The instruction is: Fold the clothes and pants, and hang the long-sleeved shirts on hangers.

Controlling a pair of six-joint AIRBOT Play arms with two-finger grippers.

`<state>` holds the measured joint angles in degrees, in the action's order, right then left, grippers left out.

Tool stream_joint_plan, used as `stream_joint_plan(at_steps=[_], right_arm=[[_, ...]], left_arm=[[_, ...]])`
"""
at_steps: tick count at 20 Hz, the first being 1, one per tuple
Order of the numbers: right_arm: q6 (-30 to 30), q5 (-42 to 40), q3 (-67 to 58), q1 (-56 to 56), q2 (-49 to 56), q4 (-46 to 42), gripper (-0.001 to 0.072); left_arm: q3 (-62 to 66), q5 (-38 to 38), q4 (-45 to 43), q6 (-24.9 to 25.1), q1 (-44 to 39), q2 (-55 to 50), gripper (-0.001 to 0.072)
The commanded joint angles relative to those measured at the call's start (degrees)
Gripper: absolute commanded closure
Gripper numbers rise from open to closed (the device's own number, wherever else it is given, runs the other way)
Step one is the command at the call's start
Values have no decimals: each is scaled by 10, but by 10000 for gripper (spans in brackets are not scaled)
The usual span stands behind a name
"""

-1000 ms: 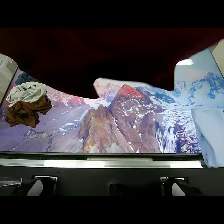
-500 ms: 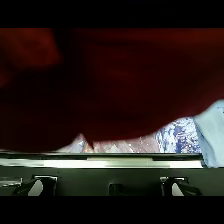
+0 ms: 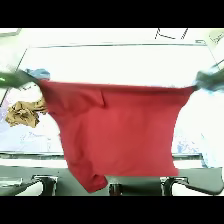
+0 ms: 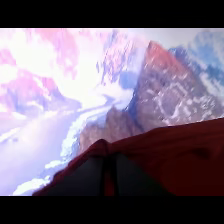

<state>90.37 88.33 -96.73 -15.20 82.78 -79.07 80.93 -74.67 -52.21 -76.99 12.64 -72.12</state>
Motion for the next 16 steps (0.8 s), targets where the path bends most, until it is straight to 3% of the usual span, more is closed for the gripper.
stream_joint_plan(at_steps=[1, 5, 9, 11, 16], right_arm=[[9, -78, 76, 22, 108, 35, 677], [18, -276, 76, 66, 170, 34, 675], [116, -479, 75, 50, 176, 4, 675], [141, -512, 75, 36, 179, -9, 676], [138, -466, 75, 32, 212, -11, 675]], left_arm=[[-134, 111, 8, 7, -51, -108, 682], [-77, 210, 27, 23, -68, -200, 682], [0, 339, 27, 22, -84, -231, 681], [16, 385, 27, 22, -106, -248, 681], [15, 414, 27, 22, -177, -302, 681]])
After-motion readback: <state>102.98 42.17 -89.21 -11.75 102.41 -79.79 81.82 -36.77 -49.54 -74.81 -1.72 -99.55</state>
